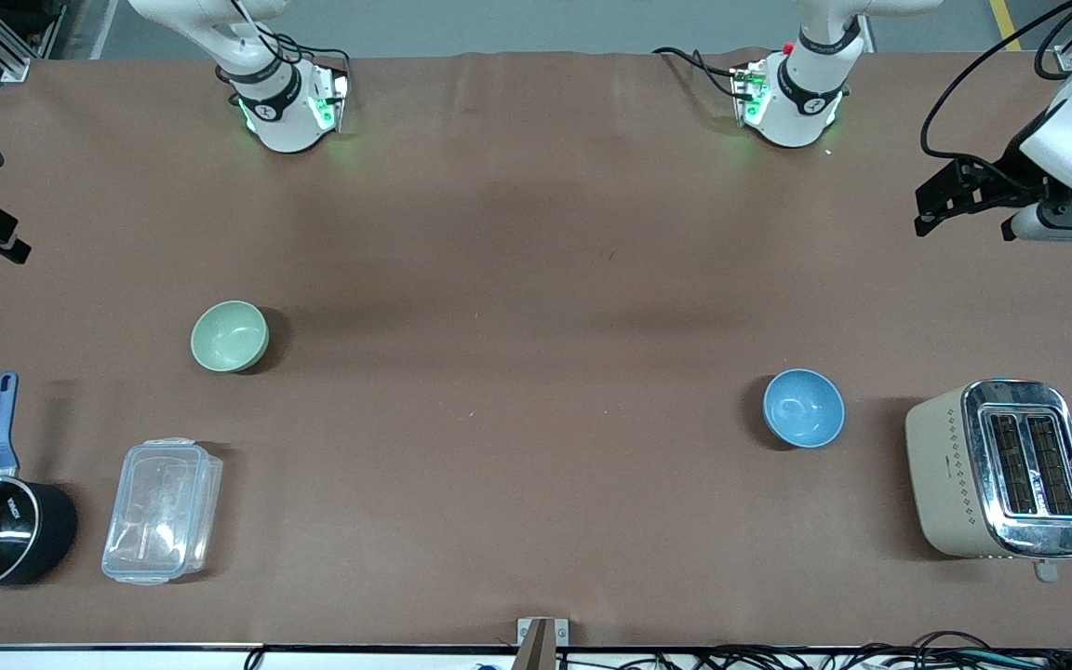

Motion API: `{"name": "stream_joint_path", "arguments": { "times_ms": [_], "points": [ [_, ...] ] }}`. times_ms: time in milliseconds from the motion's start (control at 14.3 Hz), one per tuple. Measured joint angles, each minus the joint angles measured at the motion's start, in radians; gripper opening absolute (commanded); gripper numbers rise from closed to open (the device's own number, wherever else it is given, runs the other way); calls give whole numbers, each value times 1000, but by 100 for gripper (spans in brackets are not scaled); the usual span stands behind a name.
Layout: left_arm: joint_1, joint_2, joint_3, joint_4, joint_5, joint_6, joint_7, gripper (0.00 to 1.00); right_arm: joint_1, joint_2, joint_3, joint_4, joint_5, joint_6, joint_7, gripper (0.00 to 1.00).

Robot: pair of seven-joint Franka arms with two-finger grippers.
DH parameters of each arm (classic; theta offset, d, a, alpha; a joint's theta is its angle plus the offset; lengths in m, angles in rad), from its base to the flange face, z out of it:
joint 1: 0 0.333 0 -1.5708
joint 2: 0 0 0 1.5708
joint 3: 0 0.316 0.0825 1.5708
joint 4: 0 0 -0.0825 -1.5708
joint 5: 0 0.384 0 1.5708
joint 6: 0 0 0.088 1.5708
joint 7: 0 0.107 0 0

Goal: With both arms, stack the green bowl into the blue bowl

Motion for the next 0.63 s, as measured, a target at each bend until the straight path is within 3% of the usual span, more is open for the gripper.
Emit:
{"name": "stream_joint_path", "arguments": {
  "times_ms": [628],
  "points": [
    [1, 30, 0, 1, 0, -6, 0, 100, 0, 0, -1, 0, 0, -7, 0, 100]
  ]
}}
